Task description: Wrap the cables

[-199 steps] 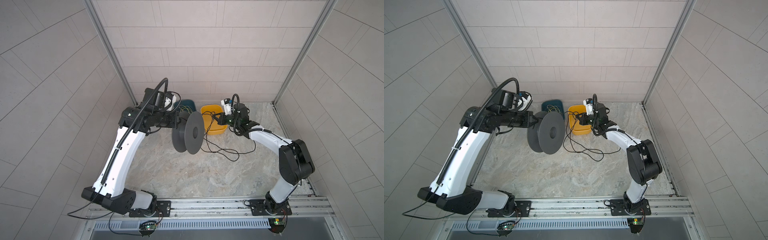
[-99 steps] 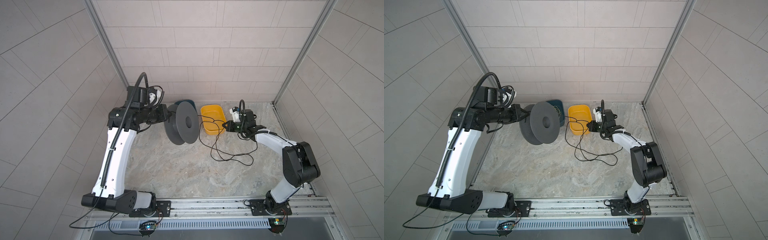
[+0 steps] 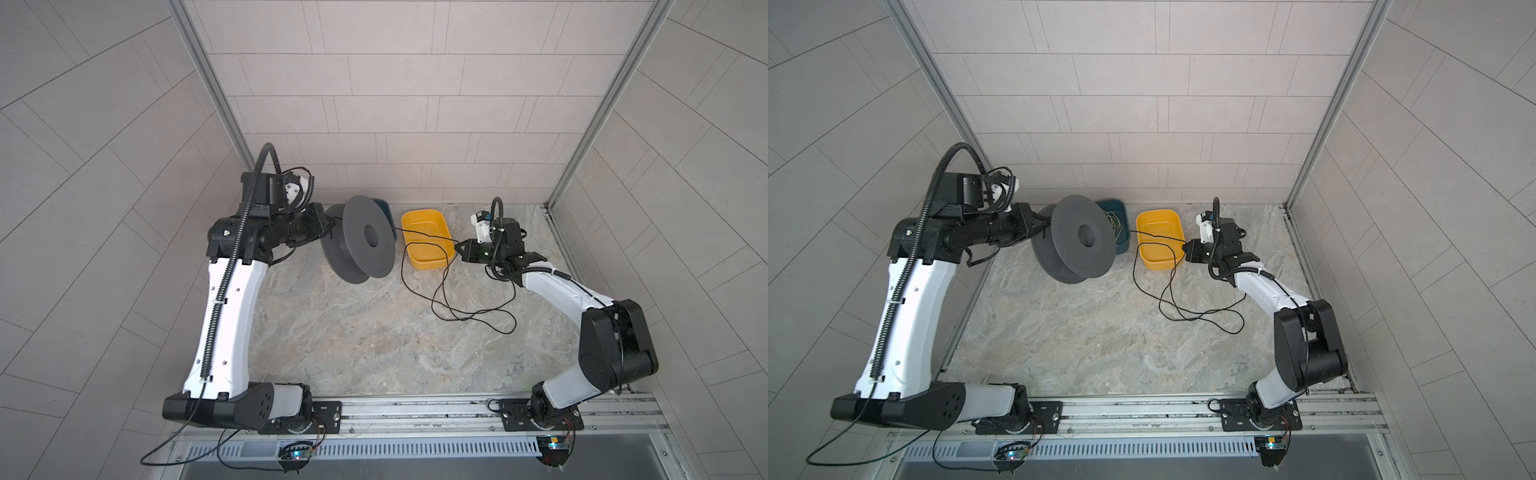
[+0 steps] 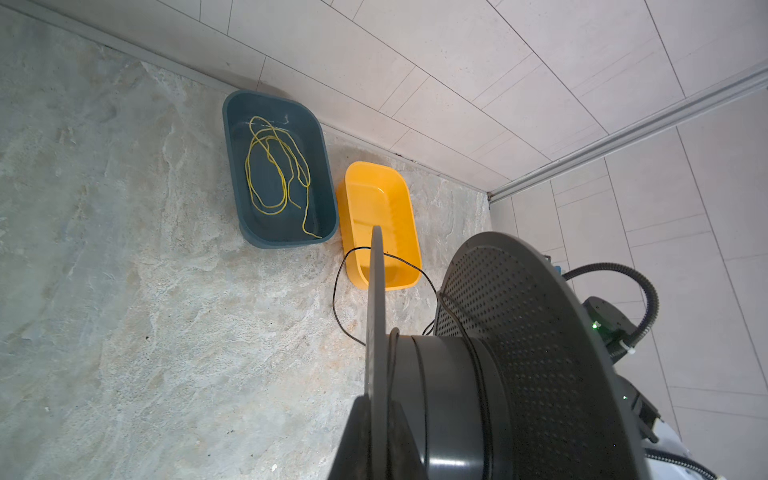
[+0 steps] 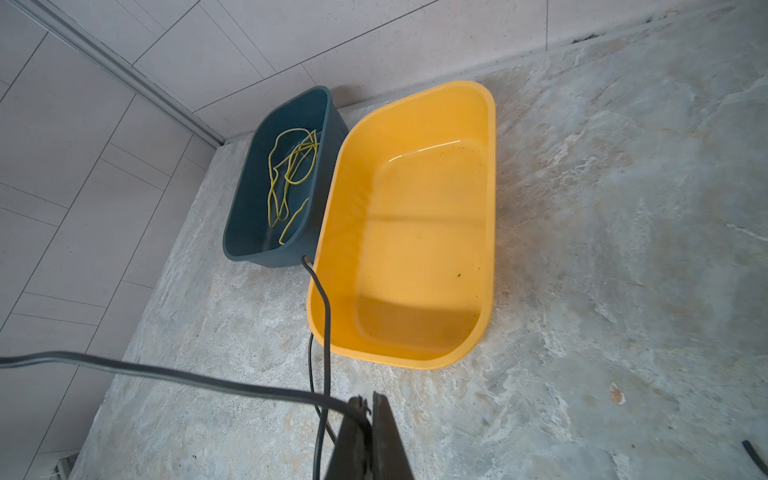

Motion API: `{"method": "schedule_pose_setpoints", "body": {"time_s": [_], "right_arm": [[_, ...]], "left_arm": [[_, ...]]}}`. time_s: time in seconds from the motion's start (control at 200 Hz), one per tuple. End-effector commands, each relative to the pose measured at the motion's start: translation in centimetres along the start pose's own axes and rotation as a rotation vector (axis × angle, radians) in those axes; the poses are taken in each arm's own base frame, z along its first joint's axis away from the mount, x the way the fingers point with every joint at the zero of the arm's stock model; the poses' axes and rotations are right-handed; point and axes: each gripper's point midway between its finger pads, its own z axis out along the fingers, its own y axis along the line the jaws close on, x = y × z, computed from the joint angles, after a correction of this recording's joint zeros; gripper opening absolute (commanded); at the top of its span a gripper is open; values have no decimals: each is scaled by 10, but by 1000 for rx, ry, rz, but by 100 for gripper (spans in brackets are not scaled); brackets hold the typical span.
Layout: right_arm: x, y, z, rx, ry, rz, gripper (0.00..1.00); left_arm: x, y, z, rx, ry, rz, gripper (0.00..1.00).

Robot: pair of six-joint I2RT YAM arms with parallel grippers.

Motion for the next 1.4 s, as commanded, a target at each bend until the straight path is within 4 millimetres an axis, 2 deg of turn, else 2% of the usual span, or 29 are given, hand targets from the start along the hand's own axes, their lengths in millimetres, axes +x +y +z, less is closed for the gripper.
{"method": "schedule_pose_setpoints", "body": {"time_s": [0.0,0.125,0.31,0.545,0.656,0.796,0.991,1.126,1.396], "right_arm": [[14,-32,-6,136,49,1,0],[23,-16,1,108,88,-113,0],[32,24,1,82,87,-318,0],[38,86,-7,42,20,-628,0],[43,118,-13,22,-18,-768,0],[53,158,-19,-16,-52,-941,0],[60,208,-34,-112,-114,-1075,0],[69,244,-45,-171,-148,-1224,0],[53,293,-58,-220,-214,-1318,0]], "left_arm": [[-40,-3,-17,10,-194,-69,0],[-53,10,-13,-20,-263,-168,0],[-68,28,-10,-44,-389,-247,0],[-81,48,-15,-111,-511,-291,0],[-86,57,-10,-146,-527,-286,0],[-88,67,-9,-200,-550,-279,0],[-92,83,-15,-291,-607,-239,0],[-91,89,-9,-325,-591,-191,0],[-79,106,4,-413,-551,-128,0]]}}
